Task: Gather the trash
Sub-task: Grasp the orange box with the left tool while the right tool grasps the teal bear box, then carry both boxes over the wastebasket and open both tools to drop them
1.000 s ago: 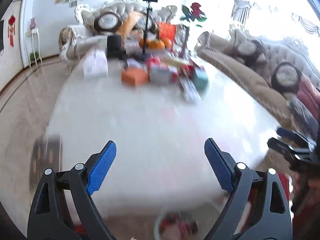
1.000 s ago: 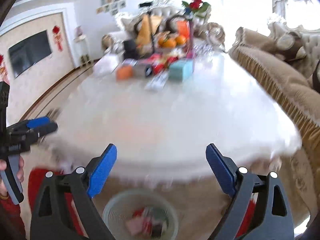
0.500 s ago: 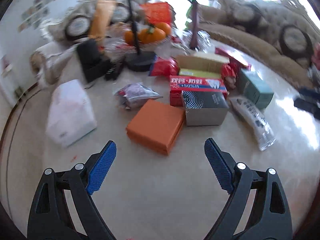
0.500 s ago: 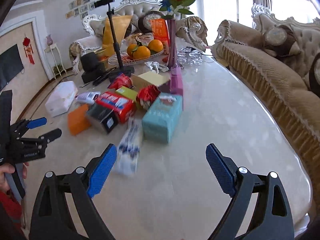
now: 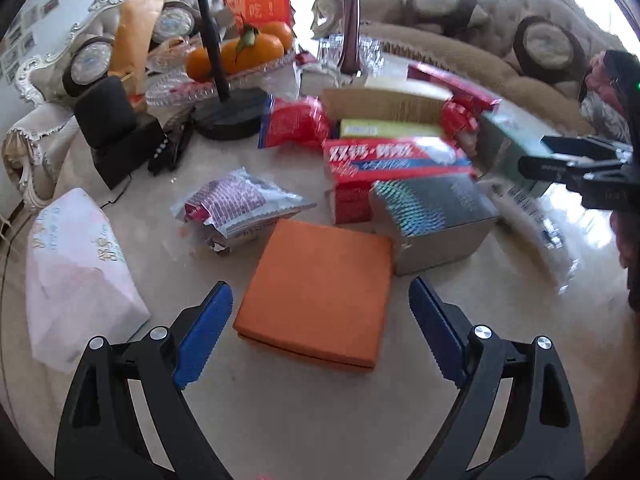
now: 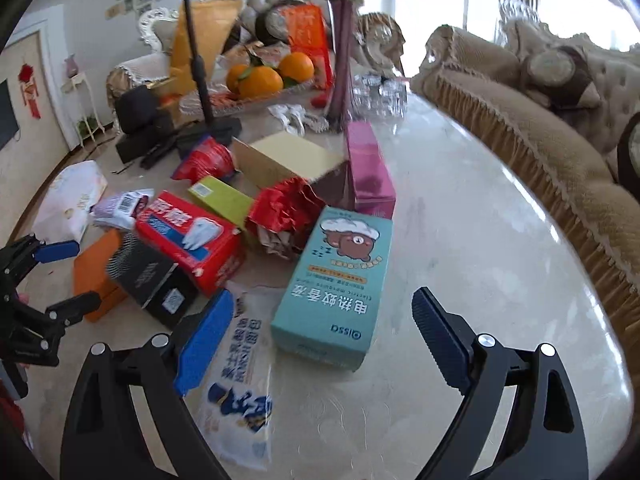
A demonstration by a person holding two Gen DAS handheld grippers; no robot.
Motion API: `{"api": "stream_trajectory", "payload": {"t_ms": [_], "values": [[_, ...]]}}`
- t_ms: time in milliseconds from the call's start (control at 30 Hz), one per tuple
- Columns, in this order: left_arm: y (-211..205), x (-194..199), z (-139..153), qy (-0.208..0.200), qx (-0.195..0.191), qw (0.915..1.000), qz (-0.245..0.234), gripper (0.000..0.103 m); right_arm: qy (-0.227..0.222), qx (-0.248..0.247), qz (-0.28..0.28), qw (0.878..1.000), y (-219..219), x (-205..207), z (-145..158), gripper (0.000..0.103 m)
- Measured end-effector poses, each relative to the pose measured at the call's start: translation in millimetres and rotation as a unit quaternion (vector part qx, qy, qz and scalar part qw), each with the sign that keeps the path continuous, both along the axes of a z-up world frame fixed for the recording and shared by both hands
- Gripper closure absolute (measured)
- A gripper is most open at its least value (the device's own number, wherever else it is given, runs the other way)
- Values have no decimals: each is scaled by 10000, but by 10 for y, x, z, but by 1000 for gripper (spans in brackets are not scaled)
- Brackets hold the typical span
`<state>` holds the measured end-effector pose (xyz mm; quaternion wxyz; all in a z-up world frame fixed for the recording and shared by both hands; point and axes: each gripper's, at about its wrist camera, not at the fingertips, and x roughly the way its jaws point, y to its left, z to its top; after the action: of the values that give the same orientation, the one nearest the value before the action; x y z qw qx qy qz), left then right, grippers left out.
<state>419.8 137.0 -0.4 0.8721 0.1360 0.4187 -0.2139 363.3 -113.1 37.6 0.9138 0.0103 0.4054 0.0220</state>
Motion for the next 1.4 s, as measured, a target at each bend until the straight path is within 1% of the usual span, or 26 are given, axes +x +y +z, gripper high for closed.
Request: {"api": "stream_trajectory", "payload": {"t_ms": [133,233,300,367,400,433,467,500,533,700,767,900,933,1000,1067,1100,1133,1167,1267,1367,1400], "values": [[-44,106,-121,22,206,9998,32,14,92,-97,-43,9999,0,107,-101,16],[-32,151,-111,46,119,9997,212,14,109,-170,-100,9997,-18,140,-147,16],[-19,166,-125,138,90,9994,311,14,158,-43,-158,9997,-104,150,-165,17],[12,194,-125,319,-42,9984,471,14,297,191,-214,9991,-199,184,-193,17],[24,203,-118,369,-94,9978,542,14,322,277,-210,9989,-226,197,-200,21],[12,198,-111,395,-62,9974,596,14,365,385,-194,9984,-269,205,-212,36],[-1,186,-111,400,-12,9972,627,15,329,347,-262,9985,-294,196,-204,43],[-4,165,-103,397,-32,9971,655,20,321,307,-293,9986,-316,183,-196,56],[-6,121,-89,356,-39,9973,647,23,320,385,-277,9984,-349,161,-194,56],[51,-59,-68,422,-216,9951,865,24,331,452,-145,9983,-399,2,-171,57],[69,-174,-28,422,-249,9941,965,24,273,533,-96,9982,-437,-128,-142,57],[163,-417,175,284,-346,9901,1334,24,63,725,30,9973,-497,-334,-21,57],[192,-506,261,227,-355,9881,1480,24,-38,792,69,9968,-524,-415,48,57],[214,-694,437,100,-436,9862,1593,24,-196,966,162,9950,-574,-591,184,57],[163,-1009,642,-86,-586,9865,1525,24,-313,1057,316,9934,-600,-781,293,57],[94,-1242,746,-209,-597,9875,1442,24,-375,1099,421,9923,-610,-902,346,57],[39,-1411,807,-275,-581,9881,1401,24,-430,1163,613,9904,-623,-1092,401,57],[-36,-1659,859,-324,-577,9887,1343,24,-457,1206,772,9886,-634,-1247,432,57],[-208,-2317,881,-298,-700,9899,1198,24,-416,1345,1352,9808,-669,-1832,451,57],[-470,-3045,763,-165,-732,9931,902,24,-226,1517,1966,9684,-685,-2485,404,57],[-555,-3254,713,-91,-757,9937,823,24,-179,1536,2080,9658,-688,-2609,385,56]]}}
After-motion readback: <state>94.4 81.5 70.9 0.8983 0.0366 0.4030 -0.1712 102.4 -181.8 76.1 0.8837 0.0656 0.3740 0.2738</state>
